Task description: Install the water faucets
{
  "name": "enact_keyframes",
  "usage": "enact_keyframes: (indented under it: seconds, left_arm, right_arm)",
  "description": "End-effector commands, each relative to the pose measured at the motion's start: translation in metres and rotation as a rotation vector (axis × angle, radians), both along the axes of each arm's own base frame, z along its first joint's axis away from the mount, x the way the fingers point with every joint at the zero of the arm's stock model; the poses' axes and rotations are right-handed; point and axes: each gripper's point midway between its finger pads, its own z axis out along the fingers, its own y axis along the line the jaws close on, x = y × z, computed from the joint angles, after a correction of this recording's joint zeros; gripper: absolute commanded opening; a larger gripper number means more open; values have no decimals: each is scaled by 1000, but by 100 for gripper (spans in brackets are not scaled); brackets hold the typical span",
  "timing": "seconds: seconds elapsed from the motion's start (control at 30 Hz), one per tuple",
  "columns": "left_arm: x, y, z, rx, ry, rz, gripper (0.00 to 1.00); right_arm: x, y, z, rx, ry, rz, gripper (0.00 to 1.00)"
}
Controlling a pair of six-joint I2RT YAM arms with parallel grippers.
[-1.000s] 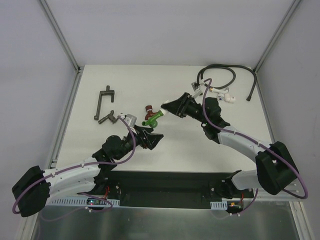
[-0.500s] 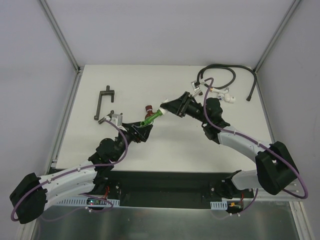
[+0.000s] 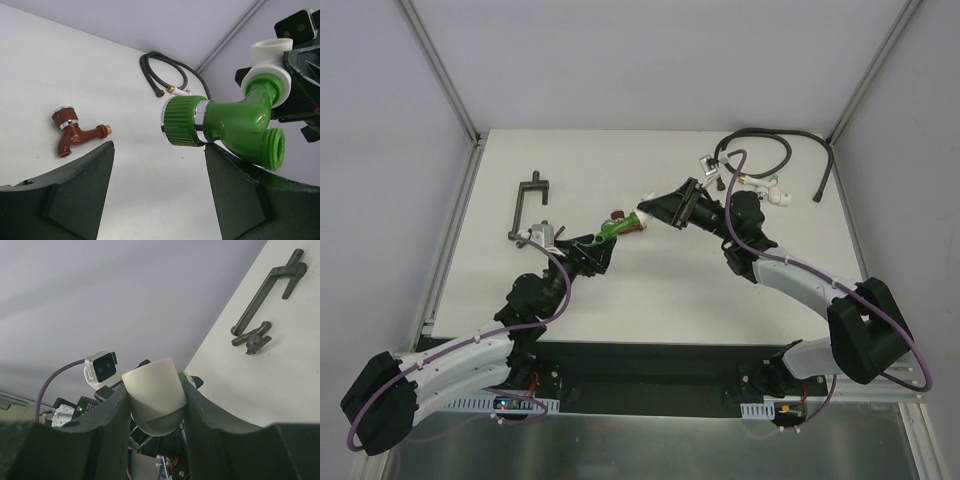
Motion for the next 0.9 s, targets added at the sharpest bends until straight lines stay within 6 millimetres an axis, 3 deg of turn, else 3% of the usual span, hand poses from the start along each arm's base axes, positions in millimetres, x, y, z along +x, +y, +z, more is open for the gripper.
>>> enact_keyframes:
  seconds: [0.0,0.23,0.5,0.63,0.87]
  left_arm:
    - [13,23,44,-73,-100,111,71]
    - [7,30,62,-166,-147,90,72]
    - [0,31,54,-386,12,48,72]
    - [-9,21,54,-450,80,-26,73]
    - [-20,26,38,-525,158,-49,78]
  right_arm:
    - [-25,18,39,64,-98,163,2]
    - [-26,24,32,34,-98,176,2]
    - [-22,23,29,25,-118,153,2]
    - [-18,23,24,19,-114,137,2]
    - [-5,10,19,9,-108,80,1]
